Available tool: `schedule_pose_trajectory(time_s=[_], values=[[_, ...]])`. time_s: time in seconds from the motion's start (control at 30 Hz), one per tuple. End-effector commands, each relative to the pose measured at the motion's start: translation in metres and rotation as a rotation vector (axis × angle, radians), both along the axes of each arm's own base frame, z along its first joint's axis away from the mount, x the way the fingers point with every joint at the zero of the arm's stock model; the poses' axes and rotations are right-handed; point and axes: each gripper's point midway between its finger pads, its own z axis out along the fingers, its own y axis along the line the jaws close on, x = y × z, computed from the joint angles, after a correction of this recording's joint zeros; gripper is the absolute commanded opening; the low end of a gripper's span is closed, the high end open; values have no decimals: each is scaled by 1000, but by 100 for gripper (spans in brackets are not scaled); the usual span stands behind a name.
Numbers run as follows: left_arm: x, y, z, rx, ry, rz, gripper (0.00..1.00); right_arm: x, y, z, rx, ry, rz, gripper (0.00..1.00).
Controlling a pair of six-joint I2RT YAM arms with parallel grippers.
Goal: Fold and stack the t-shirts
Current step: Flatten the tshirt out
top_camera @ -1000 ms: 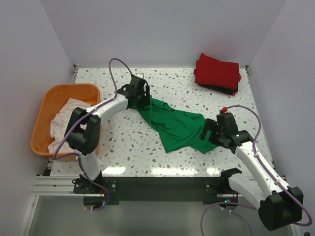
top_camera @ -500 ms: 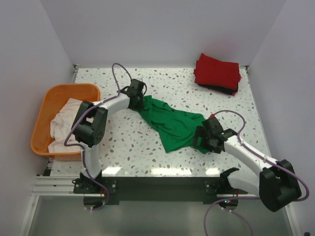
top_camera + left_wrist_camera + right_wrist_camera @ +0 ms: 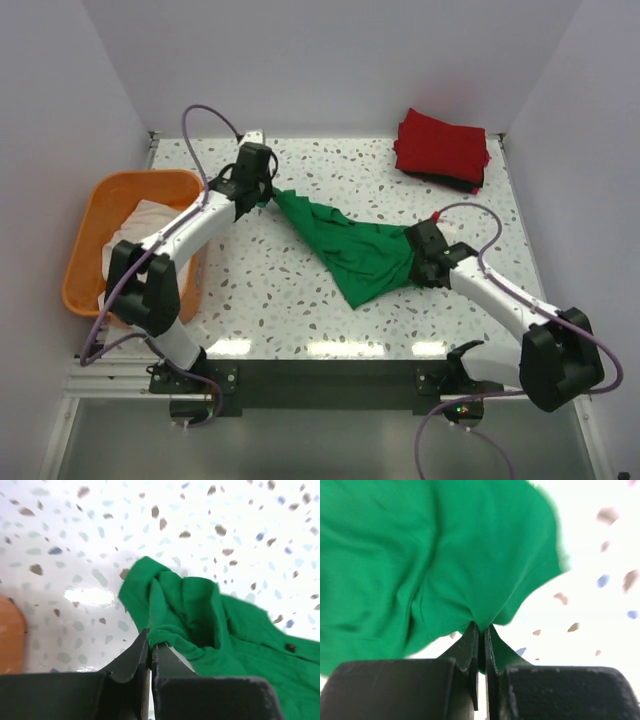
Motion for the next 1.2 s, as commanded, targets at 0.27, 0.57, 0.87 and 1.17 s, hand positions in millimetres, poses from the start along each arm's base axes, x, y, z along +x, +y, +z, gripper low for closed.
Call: schedule_pose_trajectory(time_s=[0.27, 0.57, 0.87, 1.17], values=[[-68, 84, 235, -128, -521, 281, 0, 4, -98, 318, -235, -705, -261, 0], [-113, 106, 290, -163, -618, 306, 0, -23, -111, 367, -259, -715, -214, 0], [-127, 113, 291, -175, -614, 325, 0, -37, -104, 367, -177, -742, -159, 0], [-149, 113, 318, -242, -690, 278, 0, -52, -109, 395, -154, -830, -123, 0]])
